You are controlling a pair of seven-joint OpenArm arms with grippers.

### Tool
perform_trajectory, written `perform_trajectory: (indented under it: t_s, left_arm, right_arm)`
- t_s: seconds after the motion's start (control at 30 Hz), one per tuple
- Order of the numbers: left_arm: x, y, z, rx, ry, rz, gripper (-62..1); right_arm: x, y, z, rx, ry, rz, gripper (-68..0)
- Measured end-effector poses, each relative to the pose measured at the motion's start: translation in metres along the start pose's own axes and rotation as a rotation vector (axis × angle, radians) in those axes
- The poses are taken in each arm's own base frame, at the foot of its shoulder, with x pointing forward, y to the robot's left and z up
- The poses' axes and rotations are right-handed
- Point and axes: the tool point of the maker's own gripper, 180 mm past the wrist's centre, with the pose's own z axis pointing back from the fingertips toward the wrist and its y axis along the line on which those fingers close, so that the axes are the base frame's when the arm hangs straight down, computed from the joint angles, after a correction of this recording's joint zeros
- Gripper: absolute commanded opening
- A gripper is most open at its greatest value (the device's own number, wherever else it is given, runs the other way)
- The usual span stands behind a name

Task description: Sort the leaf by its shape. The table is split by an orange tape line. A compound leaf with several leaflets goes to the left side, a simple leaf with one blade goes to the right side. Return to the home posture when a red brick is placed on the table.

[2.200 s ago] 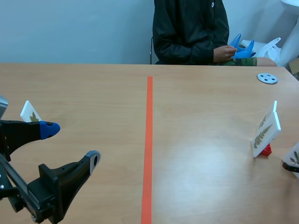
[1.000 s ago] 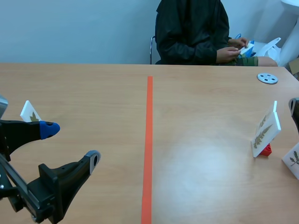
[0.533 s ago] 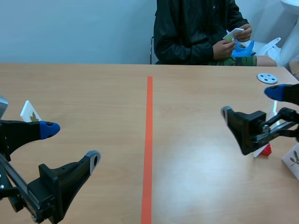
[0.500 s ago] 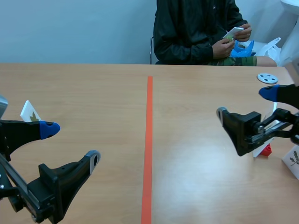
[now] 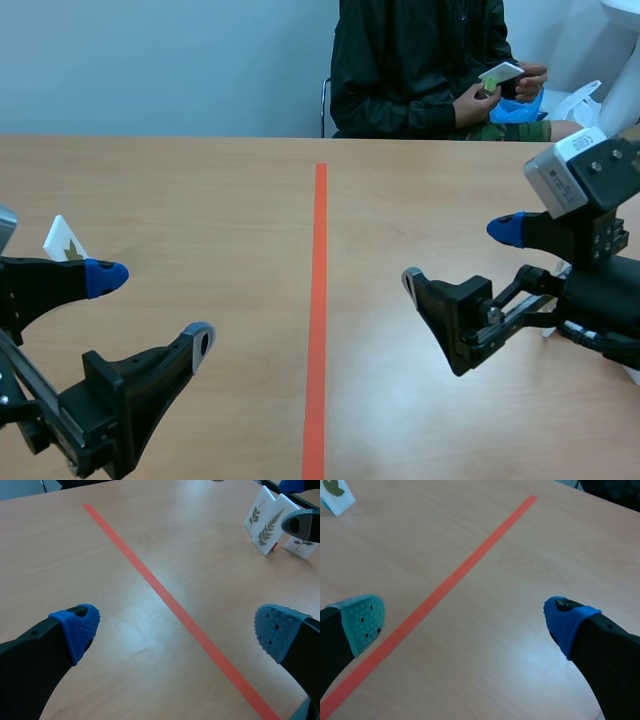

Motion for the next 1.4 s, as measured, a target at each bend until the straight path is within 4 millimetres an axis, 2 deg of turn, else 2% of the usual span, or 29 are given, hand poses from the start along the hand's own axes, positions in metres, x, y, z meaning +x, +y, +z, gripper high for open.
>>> perform_trajectory:
  t_s: [0.2,1.4]
  left_arm:
    - [0.000,0.000,0.000,0.000,0.000,0.000,1.4]
    - [0.000,0.000,0.000,0.000,0.000,0.000,1.4]
  right_arm:
    - [0.016,0.006,0.000,0.013,-0.031,0.023,0.4]
    - [0.015,0.005,0.000,0.013,-0.027,0.024,0.4]
